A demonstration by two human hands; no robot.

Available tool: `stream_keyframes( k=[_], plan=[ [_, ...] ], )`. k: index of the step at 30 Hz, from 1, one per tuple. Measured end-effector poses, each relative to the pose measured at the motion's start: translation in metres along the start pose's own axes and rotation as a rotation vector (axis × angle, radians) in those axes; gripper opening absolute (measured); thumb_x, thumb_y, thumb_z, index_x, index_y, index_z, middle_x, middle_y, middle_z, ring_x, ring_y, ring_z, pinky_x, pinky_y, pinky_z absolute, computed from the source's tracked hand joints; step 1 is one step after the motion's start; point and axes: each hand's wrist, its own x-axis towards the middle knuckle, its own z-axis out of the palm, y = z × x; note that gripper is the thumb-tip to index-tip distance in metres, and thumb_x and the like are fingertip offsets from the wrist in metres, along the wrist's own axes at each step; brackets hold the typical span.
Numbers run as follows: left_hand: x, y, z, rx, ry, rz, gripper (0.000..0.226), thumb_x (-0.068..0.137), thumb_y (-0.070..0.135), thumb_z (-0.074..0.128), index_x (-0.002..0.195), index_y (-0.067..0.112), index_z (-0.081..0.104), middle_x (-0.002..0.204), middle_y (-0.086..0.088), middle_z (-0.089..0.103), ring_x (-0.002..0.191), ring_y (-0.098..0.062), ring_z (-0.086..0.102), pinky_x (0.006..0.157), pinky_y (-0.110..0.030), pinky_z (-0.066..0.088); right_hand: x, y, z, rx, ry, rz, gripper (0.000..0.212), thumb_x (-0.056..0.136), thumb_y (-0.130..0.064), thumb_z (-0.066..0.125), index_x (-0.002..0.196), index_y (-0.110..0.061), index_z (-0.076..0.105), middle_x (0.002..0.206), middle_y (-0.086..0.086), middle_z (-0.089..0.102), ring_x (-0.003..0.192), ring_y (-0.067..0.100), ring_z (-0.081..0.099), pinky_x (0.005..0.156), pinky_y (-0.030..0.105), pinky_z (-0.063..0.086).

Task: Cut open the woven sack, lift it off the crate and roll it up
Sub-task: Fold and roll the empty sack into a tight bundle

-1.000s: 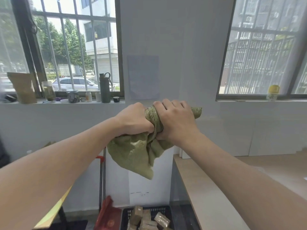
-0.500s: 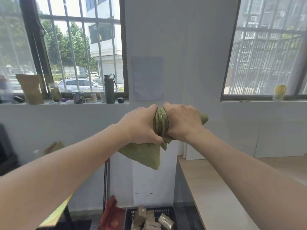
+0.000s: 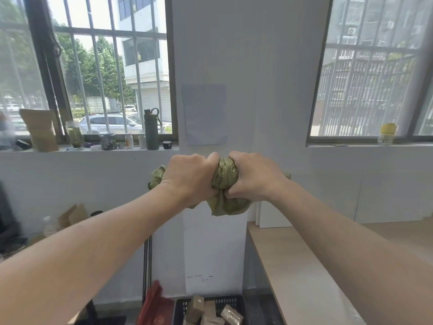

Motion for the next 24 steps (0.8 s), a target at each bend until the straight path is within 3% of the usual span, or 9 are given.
stream_keyframes(
  k=[2,4,8,12,18,21,24],
  plan=[
    [0.005,0.000,-0.009,-0.080,-0.081,-0.029,0.041,0.076,0.053,0.070,0.092,0.025,0.045,0.067,0.007,0.048,0.068,-0.029,0.059,0.059,-0.032,0.039,-0.004,0.001,0.003,-0.039,0.086,-0.078,0.063,0.058,-0.053,0.075,0.111,-0.030,0.050,0.094,-0.007,0.060,0.086,0.024,0.061,0.071,0.035,0.043],
    [0.009,-0.001,-0.015,-0.163,-0.115,-0.059,0.038,0.073,0.055,0.071,0.094,0.029,0.053,0.074,0.007,0.058,0.076,-0.028,0.062,0.066,-0.033,0.046,-0.008,-0.001,0.006,-0.168,0.171,-0.126,0.080,0.056,-0.059,0.074,0.126,-0.030,0.048,0.109,-0.003,0.058,0.098,0.027,0.059,0.083,0.039,0.044],
    [0.015,-0.004,-0.019,-0.259,-0.198,-0.093,0.034,0.068,0.054,0.074,0.073,0.031,0.049,0.077,0.011,0.066,0.079,-0.025,0.063,0.070,-0.036,0.054,-0.013,-0.001,0.012,-0.272,0.249,-0.158,0.097,0.054,-0.064,0.069,0.139,-0.023,0.046,0.118,0.001,0.058,0.106,0.029,0.059,0.089,0.042,0.043],
    [0.015,-0.007,-0.021,-0.266,-0.255,-0.078,0.034,0.063,0.057,0.070,0.079,0.028,0.062,0.076,0.010,0.067,0.076,-0.024,0.066,0.069,-0.037,0.059,-0.020,-0.001,0.014,-0.243,0.208,-0.158,0.110,0.054,-0.072,0.064,0.147,-0.019,0.040,0.122,0.001,0.057,0.110,0.030,0.058,0.091,0.044,0.044],
    [0.013,-0.006,-0.024,-0.221,-0.274,-0.055,0.038,0.064,0.060,0.071,0.084,0.028,0.066,0.076,0.009,0.068,0.074,-0.022,0.068,0.068,-0.036,0.060,-0.025,-0.001,0.012,-0.177,0.070,-0.151,0.140,0.046,-0.087,0.070,0.159,-0.021,0.019,0.138,0.000,0.048,0.125,0.027,0.049,0.102,0.046,0.039],
    [0.015,-0.005,-0.028,-0.283,-0.313,-0.087,0.042,0.059,0.063,0.071,0.080,0.027,0.068,0.072,0.009,0.069,0.072,-0.020,0.067,0.066,-0.036,0.060,-0.022,-0.001,0.016,-0.283,0.166,-0.112,0.129,0.045,-0.073,0.084,0.151,-0.020,0.033,0.128,0.001,0.055,0.114,0.027,0.057,0.089,0.041,0.041],
    [0.017,-0.005,-0.033,-0.428,-0.374,-0.092,0.045,0.055,0.063,0.072,0.072,0.022,0.069,0.066,0.005,0.069,0.067,-0.019,0.068,0.064,-0.038,0.061,-0.016,0.002,0.023,-0.408,0.365,-0.103,0.079,0.053,-0.038,0.090,0.123,-0.020,0.057,0.097,0.001,0.062,0.082,0.028,0.063,0.067,0.035,0.034]
  ],
)
